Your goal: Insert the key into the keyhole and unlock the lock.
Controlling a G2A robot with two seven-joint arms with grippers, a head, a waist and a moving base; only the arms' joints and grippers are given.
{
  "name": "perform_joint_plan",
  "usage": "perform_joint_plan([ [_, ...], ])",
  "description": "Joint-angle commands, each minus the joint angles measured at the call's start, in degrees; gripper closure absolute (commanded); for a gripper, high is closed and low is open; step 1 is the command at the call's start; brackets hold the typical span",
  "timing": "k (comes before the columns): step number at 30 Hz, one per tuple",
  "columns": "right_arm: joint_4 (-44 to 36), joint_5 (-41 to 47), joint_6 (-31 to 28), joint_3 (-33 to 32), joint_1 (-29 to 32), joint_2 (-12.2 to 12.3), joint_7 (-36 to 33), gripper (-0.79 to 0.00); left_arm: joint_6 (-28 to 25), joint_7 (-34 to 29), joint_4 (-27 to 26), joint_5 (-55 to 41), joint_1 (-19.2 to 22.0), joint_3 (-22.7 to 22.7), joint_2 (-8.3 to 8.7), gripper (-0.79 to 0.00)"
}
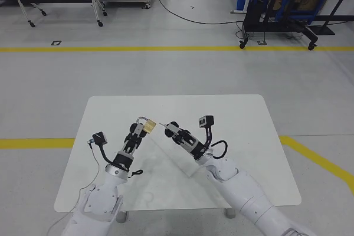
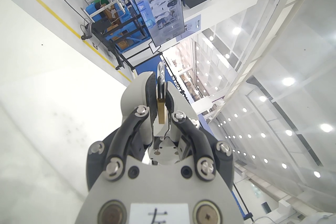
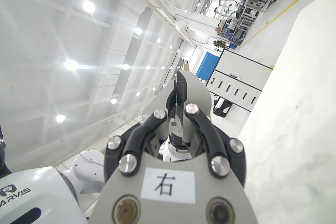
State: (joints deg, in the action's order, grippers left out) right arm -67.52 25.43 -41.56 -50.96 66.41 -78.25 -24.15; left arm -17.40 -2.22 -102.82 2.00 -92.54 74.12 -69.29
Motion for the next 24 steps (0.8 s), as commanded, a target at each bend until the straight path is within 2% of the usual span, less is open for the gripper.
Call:
perform_joint_plan([
  [1,-0.1,-0.6,-0.1,-0.8,0.1,0.1,0.4,0.0,-0.2,-2.3,0.1,-2.0,0.1,0.5,0.07,0.0],
  [4,-0.5,-1.7,-0.1,-1.9,0.4,0.2,0.9,0.0,-0.2,-7.4,0.5,-6.1,0.1,0.8,0.21,0.0],
  [9,-1.2,-4.4,0.8,-3.8,0.3,0.6,0.8,0.0,-0.1,-20.1,2.7,-14.3,0.9,1.4,0.68,0.0],
  [12,-1.6,-6.0,1.5,-4.7,0.0,0.8,0.0,0.0,0.0,-28.1,4.2,-19.5,1.6,1.9,1.0,0.0],
  [16,-2.0,-6.1,0.8,-5.2,-0.3,1.0,-2.4,0.0,0.1,-35.6,6.0,-23.7,3.0,2.7,1.37,0.0],
  [24,-0.6,-5.2,-0.3,-4.3,-1.2,0.6,-6.1,0.0,0.9,-38.4,7.8,-24.5,4.3,2.7,1.59,0.0],
])
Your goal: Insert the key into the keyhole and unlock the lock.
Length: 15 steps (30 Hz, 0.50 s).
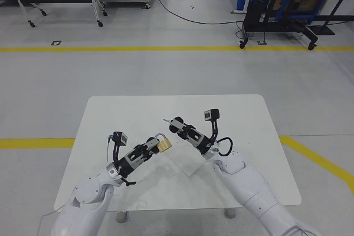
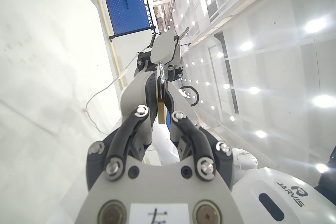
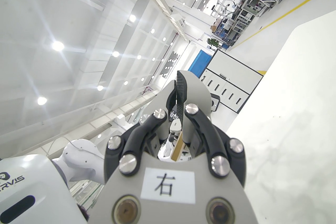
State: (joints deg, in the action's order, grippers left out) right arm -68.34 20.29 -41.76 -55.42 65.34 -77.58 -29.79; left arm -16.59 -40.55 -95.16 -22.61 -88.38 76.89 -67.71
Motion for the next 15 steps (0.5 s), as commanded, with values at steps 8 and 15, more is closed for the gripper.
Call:
perform_joint_plan([
  [8,1.3,-0.8,-0.3,1.4,-1.4,-0.5,-2.4,0.0,0.4,0.0,0.4,1.1,0.6,-0.8,0.06,0.0],
  [15,1.9,0.0,0.0,2.8,-2.3,-1.0,-4.7,0.0,0.3,0.1,0.4,1.4,0.6,-1.2,0.13,0.0],
])
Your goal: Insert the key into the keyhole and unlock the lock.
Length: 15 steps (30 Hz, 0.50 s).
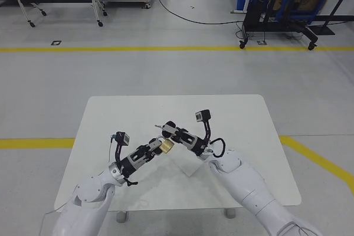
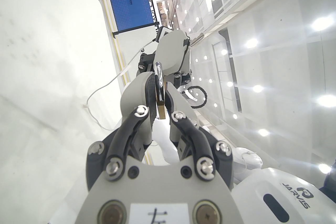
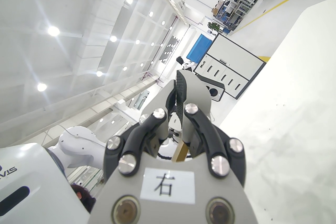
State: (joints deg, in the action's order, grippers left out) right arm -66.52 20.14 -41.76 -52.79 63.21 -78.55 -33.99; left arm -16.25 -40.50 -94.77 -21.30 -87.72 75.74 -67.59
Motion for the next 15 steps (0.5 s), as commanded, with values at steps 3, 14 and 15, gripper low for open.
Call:
perform_joint_plan([
  [3,0.4,0.9,0.0,0.5,-0.5,-0.2,-1.3,0.0,0.0,0.1,-0.1,0.2,0.0,-0.1,0.05,0.0],
  [14,0.2,0.9,-1.7,-2.5,0.1,0.1,0.8,0.0,4.5,4.9,0.6,-0.3,-0.3,0.8,0.13,0.0],
  [15,-0.1,0.3,-1.9,-3.1,0.3,0.2,1.3,0.0,7.0,6.6,0.7,-1.0,-0.1,0.8,0.06,0.0],
])
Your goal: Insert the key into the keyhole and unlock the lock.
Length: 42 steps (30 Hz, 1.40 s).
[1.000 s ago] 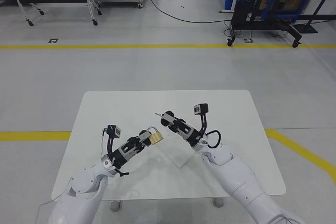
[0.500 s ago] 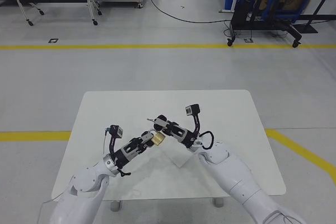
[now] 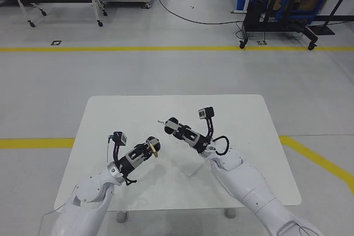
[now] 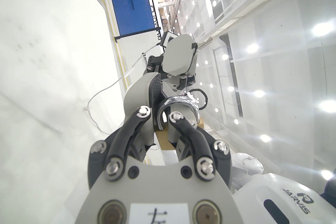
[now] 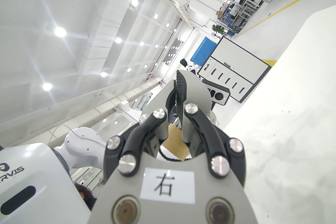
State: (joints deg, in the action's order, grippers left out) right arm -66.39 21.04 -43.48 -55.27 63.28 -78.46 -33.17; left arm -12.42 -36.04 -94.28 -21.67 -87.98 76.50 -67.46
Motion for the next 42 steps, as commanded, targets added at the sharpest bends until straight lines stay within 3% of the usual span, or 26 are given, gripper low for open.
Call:
perform_joint_plan([
  [1,-0.4,-1.8,-0.2,-1.2,0.5,0.3,0.9,0.0,5.8,3.8,0.4,-1.3,0.4,0.1,-0.13,0.0],
  [9,-5.6,-15.3,3.1,-5.0,4.0,1.7,6.0,0.0,20.4,8.1,0.7,-4.0,4.4,-1.0,-0.47,0.0],
  [16,-5.6,-15.3,3.1,-5.0,4.0,1.7,6.0,0.0,20.7,8.1,0.6,-3.9,4.5,-1.0,-0.45,0.0],
  [22,-8.5,-23.2,9.1,-5.1,5.5,2.0,8.2,0.0,15.0,13.5,1.0,-9.5,3.1,-1.7,-1.35,0.0],
  [29,-13.8,-29.7,16.0,-4.0,8.6,2.3,9.0,0.0,7.7,21.0,1.1,-7.0,2.2,-3.2,-2.13,0.0],
  [35,-14.8,-30.1,18.0,-2.6,9.2,2.1,9.7,0.0,2.9,26.5,-0.7,-0.4,0.5,-3.9,-2.41,0.0],
  [42,-14.7,-29.0,17.7,-1.5,8.5,1.8,9.2,0.0,2.6,27.2,-1.5,2.1,-0.1,-4.0,-2.56,0.0],
])
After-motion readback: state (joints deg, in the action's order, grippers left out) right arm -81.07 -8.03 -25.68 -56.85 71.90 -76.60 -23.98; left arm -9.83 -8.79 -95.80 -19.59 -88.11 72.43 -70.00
